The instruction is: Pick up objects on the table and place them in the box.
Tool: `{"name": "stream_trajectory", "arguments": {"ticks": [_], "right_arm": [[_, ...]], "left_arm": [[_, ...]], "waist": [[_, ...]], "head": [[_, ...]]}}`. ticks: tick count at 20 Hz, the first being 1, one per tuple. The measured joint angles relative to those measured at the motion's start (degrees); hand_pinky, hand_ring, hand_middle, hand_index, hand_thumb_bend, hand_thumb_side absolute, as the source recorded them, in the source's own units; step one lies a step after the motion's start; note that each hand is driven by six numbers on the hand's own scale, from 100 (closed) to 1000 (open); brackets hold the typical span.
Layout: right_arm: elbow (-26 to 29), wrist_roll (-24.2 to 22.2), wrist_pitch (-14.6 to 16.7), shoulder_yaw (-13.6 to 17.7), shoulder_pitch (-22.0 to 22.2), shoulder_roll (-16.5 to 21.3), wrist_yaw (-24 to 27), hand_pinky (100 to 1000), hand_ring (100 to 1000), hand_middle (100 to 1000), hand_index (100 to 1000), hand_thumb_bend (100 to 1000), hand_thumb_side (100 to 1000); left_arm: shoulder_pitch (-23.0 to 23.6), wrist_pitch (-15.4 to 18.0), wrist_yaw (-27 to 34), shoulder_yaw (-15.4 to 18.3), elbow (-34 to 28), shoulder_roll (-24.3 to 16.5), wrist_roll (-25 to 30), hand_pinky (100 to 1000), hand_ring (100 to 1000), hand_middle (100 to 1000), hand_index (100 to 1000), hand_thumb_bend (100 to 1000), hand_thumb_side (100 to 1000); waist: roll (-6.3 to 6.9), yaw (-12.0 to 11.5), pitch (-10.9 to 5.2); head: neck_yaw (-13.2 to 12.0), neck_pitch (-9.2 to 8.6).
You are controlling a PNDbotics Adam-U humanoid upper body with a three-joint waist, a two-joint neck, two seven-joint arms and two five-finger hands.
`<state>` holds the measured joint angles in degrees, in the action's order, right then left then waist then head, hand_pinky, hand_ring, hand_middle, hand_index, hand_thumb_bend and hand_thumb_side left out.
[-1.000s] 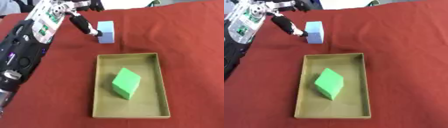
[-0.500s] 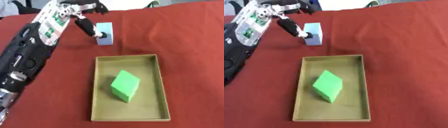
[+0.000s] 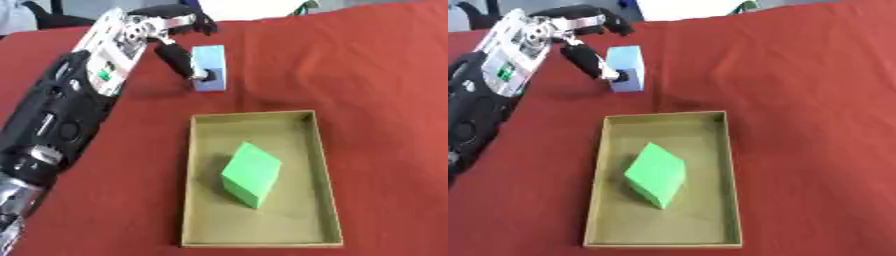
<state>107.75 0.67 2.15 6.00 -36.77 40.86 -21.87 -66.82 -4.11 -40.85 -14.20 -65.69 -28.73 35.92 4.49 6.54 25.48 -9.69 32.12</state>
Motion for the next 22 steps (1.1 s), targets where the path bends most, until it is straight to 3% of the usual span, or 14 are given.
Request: {"name": "stream_trajectory", "arguments": {"ticks": [11,18,20,22], "right_arm": [[0.00,-0.34,0.01,0.38,0.03,-0.73,0.26,743,722,684,843,100,886],[-0.01,-0.41,0.04,0.73,0.54,-0.82,0.28,742,722,684,842,100,891],[-0.01,-0.42,0.03,0.75,0.62,-0.91,0.29,742,722,683,842,100,894],[-0.02,-0.44,0.01,0.92,0.97,-1.07,0.29,742,722,683,841,100,897]], "left_arm": [[0.35,0.84,-1.01,0.67,2.92,1.04,-1.10,875,883,767,856,406,259],[0.37,0.59,-0.91,1.31,3.80,1.47,-2.24,760,746,586,719,242,168],[0.37,0.47,-0.59,1.34,3.81,1.48,-2.38,737,720,563,698,184,102],[0.37,0.24,-0.39,1.34,3.80,1.48,-2.61,731,715,558,693,134,100]], "waist": [[0.01,0.88,0.74],[0.00,0.86,0.79],[-0.02,0.81,0.79],[-0.04,0.74,0.78]], "head": [[-0.76,-0.52],[-0.77,-0.52],[-0.77,-0.51],[-0.77,-0.48]]}}
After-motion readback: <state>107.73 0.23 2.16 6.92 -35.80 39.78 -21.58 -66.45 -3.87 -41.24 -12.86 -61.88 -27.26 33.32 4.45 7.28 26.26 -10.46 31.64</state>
